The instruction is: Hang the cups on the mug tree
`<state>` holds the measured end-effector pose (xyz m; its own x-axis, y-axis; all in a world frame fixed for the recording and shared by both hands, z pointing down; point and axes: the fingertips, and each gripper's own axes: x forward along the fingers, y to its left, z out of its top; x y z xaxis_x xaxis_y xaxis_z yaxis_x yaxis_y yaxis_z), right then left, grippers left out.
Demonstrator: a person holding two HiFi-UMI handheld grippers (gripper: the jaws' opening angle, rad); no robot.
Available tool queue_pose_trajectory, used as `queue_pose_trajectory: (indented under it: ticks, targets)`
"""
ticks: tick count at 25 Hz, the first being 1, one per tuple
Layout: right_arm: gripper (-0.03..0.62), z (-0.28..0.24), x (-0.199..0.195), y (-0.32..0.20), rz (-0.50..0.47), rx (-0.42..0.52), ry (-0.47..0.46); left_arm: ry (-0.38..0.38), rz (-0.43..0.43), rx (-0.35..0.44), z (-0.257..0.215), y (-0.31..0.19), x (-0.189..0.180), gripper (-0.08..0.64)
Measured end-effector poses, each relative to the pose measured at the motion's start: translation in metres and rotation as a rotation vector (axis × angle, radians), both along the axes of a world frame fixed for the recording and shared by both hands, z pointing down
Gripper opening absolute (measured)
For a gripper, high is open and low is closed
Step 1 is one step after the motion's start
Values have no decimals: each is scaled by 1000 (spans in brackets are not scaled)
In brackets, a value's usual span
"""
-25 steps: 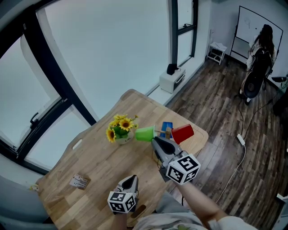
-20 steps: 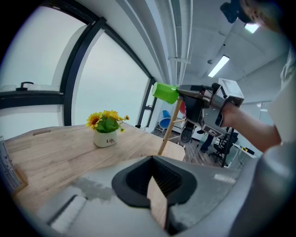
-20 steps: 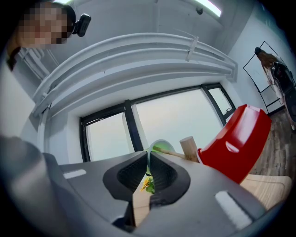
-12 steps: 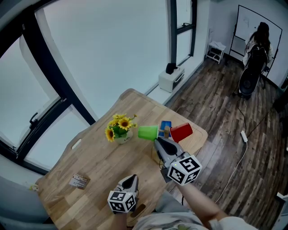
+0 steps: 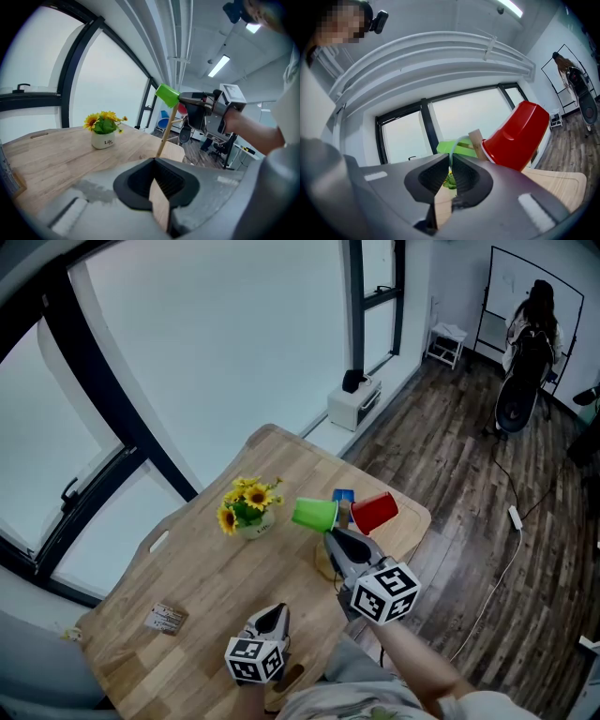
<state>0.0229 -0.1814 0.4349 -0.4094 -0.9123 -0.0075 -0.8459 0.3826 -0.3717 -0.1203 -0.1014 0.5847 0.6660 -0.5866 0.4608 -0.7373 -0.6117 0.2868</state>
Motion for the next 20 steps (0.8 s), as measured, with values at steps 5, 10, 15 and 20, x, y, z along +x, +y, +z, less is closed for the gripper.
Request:
queue_pose_trajectory:
  ticks: [5,10,15,20]
  targets:
    - [23,6,1,1,7,-13,6,0,-3,3,0,-1,-3,2]
    - [23,10,1,3,11,-27,20,1,-7,4,-1,1,-3,2]
    - [26,12,3,3,13,-39,44,1,-12,6,-2,3,-3,2]
    - [62,19,3,4,1,-73,73,-4,-12,13,-3,6,-3,2]
